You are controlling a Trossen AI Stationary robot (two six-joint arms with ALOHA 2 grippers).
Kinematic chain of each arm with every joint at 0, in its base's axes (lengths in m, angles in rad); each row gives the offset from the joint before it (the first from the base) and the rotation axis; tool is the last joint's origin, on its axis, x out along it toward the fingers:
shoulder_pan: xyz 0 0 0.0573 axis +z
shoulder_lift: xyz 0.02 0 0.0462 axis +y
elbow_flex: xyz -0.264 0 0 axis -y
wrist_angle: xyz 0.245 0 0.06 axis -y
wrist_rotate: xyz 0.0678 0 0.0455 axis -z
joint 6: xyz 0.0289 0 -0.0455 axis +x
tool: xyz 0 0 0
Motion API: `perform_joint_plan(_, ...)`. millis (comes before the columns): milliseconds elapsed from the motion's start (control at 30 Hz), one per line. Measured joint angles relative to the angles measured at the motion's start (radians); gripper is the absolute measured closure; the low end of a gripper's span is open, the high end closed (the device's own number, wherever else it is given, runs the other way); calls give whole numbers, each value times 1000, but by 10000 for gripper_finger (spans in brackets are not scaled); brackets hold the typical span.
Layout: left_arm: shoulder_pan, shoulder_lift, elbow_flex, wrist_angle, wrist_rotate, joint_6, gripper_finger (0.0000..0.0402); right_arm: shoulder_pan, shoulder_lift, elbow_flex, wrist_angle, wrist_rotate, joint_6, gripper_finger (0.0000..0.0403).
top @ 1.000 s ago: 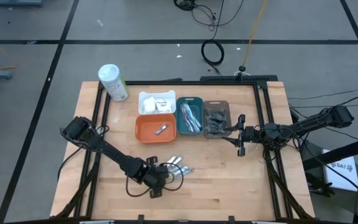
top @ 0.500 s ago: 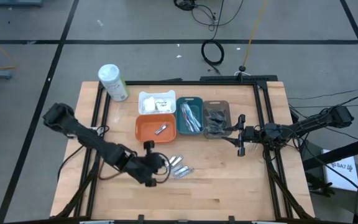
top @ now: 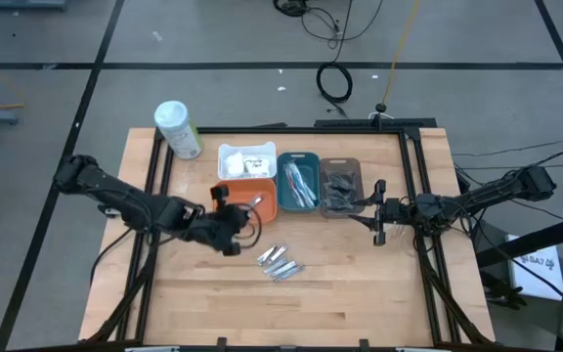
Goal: Pick & Place Travel size toiletries
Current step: Put the nail cutter into the orange bin
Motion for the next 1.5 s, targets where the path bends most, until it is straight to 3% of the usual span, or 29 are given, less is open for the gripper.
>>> perform_joint_plan(100, 74, -21, -61, 69, 59, 52, 363, 0, 0, 0, 0, 0, 0, 248)
perform_joint_plan(300, 263, -68, -315, 424, 231, 136, 361, 0, 0, 0, 0, 0, 0, 248)
perform_joint_plan(400, 365, -70, -412, 595, 317, 116, 364, 0, 0, 0, 0, 0, 0, 248)
perform_joint_plan(533, 453, -54, -484, 688, 407, 45, 364, 0, 0, 0, 0, 0, 0, 248)
perform_joint_plan(800, 475, -55, -520, 704, 404, -78, 332, 0, 0, 0, 0, 0, 0, 248)
perform_joint_plan(1167, 475, -55, -520, 687, 408, -247, 317, 0, 0, 0, 0, 0, 0, 248)
perform_joint_plan(1500, 475, -55, -520, 618, 408, -271, 247, 0, 0, 0, 0, 0, 0, 248)
